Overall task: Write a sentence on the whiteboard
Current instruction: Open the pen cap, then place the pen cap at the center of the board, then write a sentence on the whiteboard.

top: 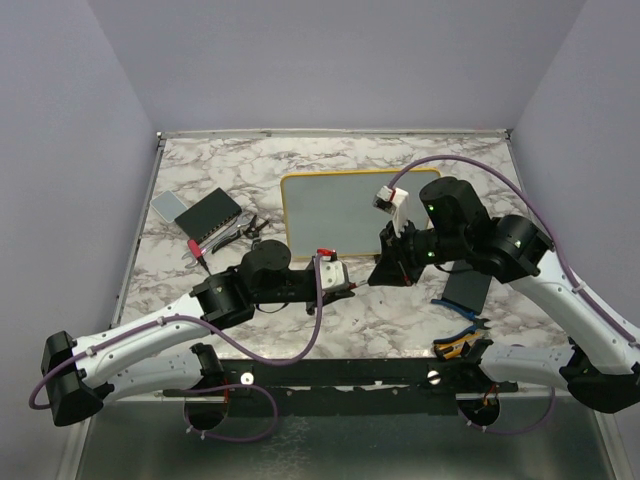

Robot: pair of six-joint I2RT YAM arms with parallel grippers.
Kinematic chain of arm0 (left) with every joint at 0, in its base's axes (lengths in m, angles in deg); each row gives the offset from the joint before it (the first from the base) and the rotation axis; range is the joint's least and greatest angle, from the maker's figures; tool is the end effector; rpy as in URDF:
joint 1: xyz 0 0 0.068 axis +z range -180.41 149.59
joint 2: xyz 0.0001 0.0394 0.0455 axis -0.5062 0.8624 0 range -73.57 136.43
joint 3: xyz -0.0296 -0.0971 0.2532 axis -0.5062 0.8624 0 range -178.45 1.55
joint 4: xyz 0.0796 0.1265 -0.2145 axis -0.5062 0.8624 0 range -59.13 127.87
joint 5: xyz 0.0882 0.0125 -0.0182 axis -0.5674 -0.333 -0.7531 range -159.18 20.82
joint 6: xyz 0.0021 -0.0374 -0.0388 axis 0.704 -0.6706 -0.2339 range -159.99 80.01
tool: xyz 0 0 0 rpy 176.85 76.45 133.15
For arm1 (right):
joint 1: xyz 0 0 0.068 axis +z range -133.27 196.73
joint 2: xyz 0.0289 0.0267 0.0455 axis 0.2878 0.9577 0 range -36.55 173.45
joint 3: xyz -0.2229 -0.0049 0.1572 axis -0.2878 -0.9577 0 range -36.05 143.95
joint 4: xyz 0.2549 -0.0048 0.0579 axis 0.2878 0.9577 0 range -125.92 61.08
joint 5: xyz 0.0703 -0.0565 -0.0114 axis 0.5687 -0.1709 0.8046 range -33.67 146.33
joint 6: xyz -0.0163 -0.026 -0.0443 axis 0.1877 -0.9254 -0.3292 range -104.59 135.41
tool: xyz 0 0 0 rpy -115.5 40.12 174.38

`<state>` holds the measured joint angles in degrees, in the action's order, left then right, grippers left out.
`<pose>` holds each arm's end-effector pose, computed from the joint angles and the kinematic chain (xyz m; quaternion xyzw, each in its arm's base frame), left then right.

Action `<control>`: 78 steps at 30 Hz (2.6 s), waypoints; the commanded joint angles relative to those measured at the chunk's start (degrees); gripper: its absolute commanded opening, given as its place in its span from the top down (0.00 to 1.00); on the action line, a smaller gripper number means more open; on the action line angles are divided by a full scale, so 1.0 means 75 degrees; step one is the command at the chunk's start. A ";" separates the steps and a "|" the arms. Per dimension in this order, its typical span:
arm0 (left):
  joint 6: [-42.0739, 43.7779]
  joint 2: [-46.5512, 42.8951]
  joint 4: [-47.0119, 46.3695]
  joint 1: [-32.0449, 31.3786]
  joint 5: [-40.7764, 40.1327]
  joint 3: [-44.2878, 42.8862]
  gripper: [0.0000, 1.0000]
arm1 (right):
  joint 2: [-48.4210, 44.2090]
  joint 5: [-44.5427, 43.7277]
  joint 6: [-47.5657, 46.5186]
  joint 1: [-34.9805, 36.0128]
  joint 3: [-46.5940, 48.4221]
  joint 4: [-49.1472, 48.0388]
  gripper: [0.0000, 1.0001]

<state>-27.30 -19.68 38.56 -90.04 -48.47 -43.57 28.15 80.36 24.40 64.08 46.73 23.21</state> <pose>0.0997 -0.1950 0.3183 0.5518 0.5727 -0.3666 0.4829 0.1260 0.1582 0.4153 -0.3739 0.8125 0.3583 0.2677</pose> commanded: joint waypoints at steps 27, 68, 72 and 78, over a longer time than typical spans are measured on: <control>-0.0373 0.0071 0.1347 -0.0181 -0.1785 0.0635 1.00 | -0.0431 -0.1665 -0.0344 -0.0115 0.1216 0.1493 1.00; -0.4238 0.1359 0.1013 -0.0022 -0.3489 0.0518 0.30 | -0.2731 -0.4375 0.0539 -0.0115 -0.4141 -0.4123 0.99; -0.4161 0.0600 0.1208 0.1207 -0.2818 0.0201 0.29 | -0.2982 -0.4341 0.0600 -0.0115 -0.4341 -0.4362 0.99; -0.3437 0.0443 0.1860 0.2613 -0.2291 -0.1162 0.30 | -0.3350 -0.4037 0.0774 -0.0114 -0.4675 -0.4778 0.99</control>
<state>-56.99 -15.85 49.40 -74.20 -69.52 -45.17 4.72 49.10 28.93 63.27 13.12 -8.96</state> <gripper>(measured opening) 0.705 0.101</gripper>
